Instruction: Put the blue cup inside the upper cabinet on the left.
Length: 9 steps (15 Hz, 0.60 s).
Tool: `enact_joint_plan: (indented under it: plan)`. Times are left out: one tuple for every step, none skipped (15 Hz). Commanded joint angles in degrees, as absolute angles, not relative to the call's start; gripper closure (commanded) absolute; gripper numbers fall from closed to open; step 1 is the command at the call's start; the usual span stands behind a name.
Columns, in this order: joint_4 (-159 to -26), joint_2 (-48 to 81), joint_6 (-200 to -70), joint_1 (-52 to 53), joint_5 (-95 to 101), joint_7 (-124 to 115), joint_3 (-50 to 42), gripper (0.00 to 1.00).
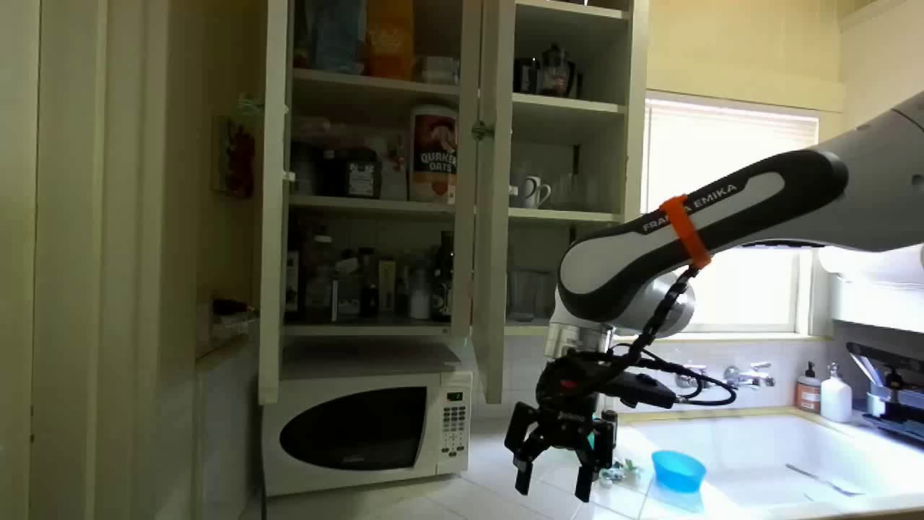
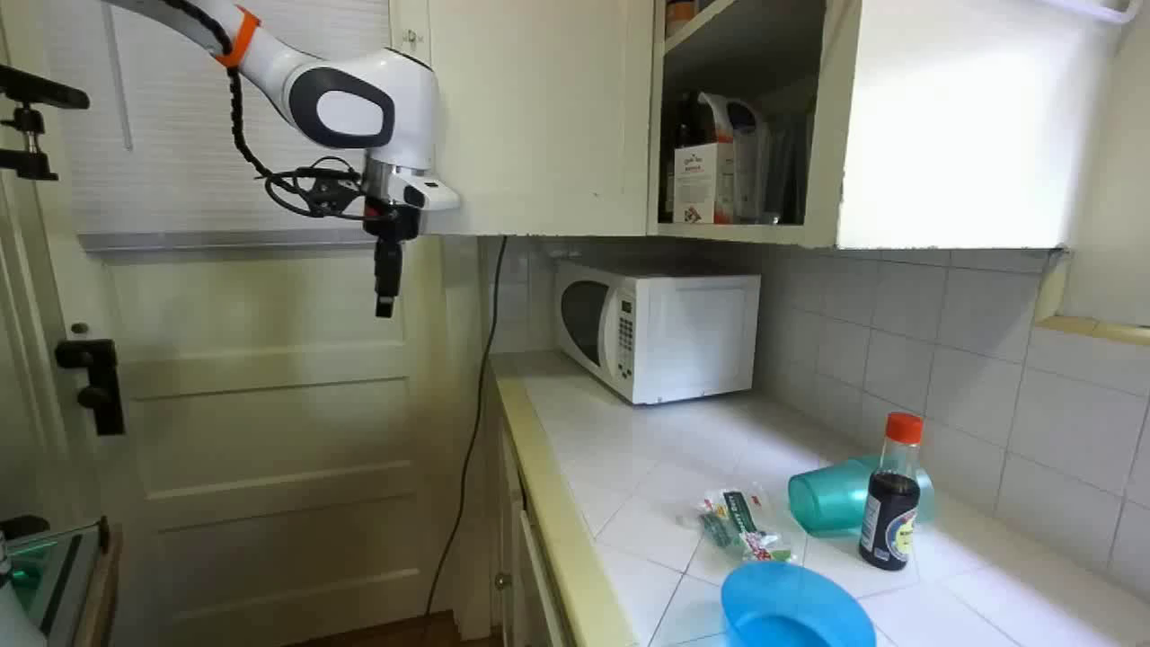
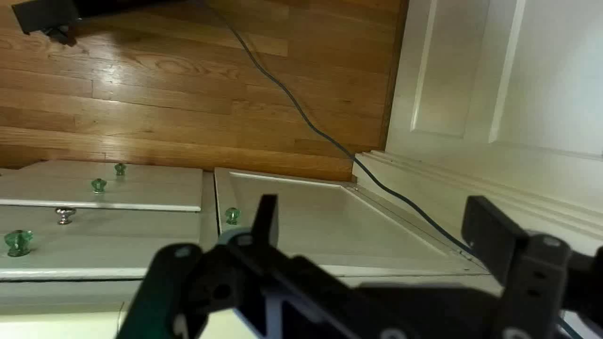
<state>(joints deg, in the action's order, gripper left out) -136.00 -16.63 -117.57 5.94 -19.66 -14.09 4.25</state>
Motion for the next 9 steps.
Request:
enact_joint_plan:
  plan:
    - [-135.9, -16.6, -117.4, 5.5, -19.8, -14.0, 4.7, 0.0]
    - [-135.9, -16.6, -117.4, 5.5, -19.8, -14.0, 4.7, 0.0]
    - [-135.9, -16.6, -117.4, 5.5, -19.8, -14.0, 4.7, 0.0]
    - [-135.9, -16.6, -117.4, 5.5, -19.8, -14.0, 4.7, 0.0]
    - [-135.9, -16.6, -117.4, 5.5, -19.8, -14.0, 4.7, 0.0]
    - [-136.1, -16.8, -117.7, 5.4, -19.8, -14.2, 4.6, 0.0]
    - [-136.5, -17.1, -118.8, 4.8, -18.9, -14.6, 4.6, 0.0]
    - [-136.7, -17.2, -119.2, 4.2, -17.9, -14.7, 4.3, 0.0]
    - [-137.1, -17.7, -120.1, 3.1, -16.0, -14.8, 4.0, 0.0]
